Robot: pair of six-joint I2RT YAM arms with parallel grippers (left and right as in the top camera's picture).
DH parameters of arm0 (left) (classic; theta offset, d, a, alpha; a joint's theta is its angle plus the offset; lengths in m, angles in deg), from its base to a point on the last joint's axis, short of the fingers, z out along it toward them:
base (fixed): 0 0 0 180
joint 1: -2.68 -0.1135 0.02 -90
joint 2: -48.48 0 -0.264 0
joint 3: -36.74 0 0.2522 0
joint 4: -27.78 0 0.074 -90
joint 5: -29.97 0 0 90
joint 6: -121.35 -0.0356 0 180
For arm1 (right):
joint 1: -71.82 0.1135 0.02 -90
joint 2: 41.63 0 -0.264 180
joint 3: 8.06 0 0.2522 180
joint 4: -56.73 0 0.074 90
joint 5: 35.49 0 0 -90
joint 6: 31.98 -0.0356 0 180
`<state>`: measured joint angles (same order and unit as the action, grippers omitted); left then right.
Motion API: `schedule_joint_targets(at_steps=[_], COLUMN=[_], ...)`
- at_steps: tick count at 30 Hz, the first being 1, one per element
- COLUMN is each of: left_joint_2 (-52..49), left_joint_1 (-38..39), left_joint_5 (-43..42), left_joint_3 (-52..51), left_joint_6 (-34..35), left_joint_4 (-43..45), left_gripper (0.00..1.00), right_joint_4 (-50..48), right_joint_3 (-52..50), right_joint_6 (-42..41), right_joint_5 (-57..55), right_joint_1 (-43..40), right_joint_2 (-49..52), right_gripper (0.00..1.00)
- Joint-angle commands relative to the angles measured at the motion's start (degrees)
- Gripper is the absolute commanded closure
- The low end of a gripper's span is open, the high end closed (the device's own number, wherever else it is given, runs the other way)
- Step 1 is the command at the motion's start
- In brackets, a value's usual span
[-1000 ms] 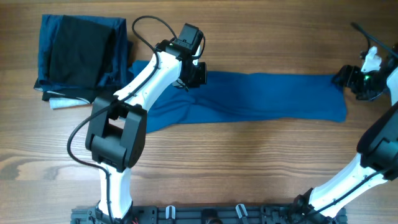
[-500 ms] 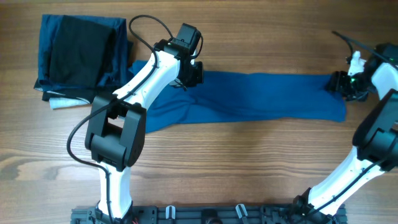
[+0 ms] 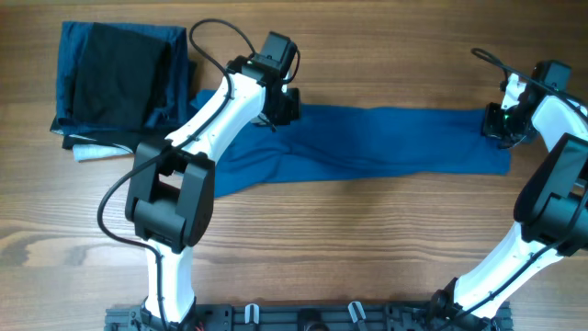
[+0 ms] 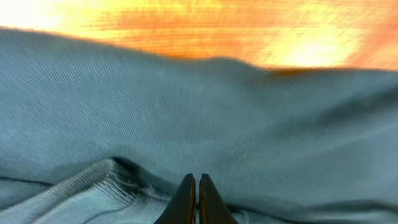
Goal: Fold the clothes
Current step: 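Lift the strip's right end and fold it leftward over the middle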
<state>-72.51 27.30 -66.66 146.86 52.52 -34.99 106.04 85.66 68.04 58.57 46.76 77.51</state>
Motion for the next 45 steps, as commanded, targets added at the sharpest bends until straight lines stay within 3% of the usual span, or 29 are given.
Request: schedule_joint_targets(at_steps=[1, 14, 22, 32, 45], left_joint_2=[6.75, 13.42, 13.42, 13.42, 13.42], left_joint_1=[-2.8, -15.37, -17.16, -17.18, -17.18], left_joint_5=[1.18, 1.92, 8.28, 8.24, 8.22], left_joint_3=[3.1, 3.1, 3.1, 3.1, 3.08], left_joint_6=[0.17, 0.31, 0.31, 0.33, 0.33], left_joint_4=[-0.11, -8.0, -11.06, -11.02, -11.54], left_gripper=[0.96, 0.95, 0.92, 0.91, 0.9], right_joint_4=[-0.96, 1.7, 15.76, 32.79, 38.64], right_joint_3=[-2.01, 8.9, 23.67, 27.85, 27.39], right_joint_6=[-1.14, 2.01, 2.54, -6.08, -19.45], right_joint_5=[-6.21, -5.95, -0.11, 8.94, 9.64], right_joint_1=[-3.76, -13.9, -14.27, -5.77, 9.66], right_joint_2=[4.63, 4.63, 4.61, -2.43, -5.7], right_gripper=[0.96, 0.96, 0.96, 0.96, 0.96])
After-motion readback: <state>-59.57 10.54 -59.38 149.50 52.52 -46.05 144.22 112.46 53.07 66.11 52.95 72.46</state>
